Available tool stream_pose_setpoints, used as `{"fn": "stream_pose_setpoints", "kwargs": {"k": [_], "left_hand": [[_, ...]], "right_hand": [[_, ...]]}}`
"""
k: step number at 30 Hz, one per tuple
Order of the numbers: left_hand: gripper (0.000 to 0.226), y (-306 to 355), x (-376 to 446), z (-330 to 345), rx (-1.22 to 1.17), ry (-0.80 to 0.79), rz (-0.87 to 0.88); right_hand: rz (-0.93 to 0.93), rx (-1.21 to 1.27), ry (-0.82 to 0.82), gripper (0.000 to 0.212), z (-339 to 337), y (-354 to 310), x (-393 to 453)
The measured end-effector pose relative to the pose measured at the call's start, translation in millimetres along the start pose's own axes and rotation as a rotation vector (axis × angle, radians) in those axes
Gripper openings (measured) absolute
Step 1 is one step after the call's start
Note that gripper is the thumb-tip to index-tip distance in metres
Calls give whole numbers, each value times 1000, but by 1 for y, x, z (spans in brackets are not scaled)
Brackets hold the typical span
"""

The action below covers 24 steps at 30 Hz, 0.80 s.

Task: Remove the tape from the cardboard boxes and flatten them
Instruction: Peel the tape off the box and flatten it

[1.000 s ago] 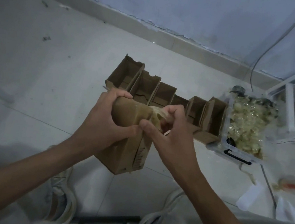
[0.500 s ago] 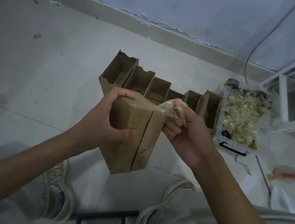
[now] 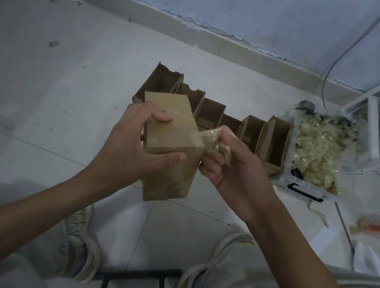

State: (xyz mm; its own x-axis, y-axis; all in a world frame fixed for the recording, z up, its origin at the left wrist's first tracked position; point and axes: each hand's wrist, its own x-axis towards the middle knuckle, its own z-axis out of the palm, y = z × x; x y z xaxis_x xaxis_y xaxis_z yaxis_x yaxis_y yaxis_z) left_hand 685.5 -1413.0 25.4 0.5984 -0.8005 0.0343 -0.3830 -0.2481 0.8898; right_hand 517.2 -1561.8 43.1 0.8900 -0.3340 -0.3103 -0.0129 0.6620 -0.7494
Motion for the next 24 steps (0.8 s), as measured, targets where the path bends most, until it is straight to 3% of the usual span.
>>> {"fn": "stream_pose_setpoints", "kwargs": {"k": [3,8,12,17,21,24], "left_hand": [[65,1,1,-1,-4,12,15],[71,-4,4,-3,75,47,6],[75,-8,6,-2,143,43,-7],[75,-7,5,2,200,31,49],[77,-6,2,4,236,15,81],[75,-11,1,3,242,7,65]], "right_hand": [[-1,121,106,21,2,5,1],[-39,-357,305,38,0,3,3],[-56,-353,233,26,0,0,0],[-335,-980,541,12,-1,14,5],[-536,-1550,484,23,5,29,8],[-403,-1423,343,30,1,21,8]]}}
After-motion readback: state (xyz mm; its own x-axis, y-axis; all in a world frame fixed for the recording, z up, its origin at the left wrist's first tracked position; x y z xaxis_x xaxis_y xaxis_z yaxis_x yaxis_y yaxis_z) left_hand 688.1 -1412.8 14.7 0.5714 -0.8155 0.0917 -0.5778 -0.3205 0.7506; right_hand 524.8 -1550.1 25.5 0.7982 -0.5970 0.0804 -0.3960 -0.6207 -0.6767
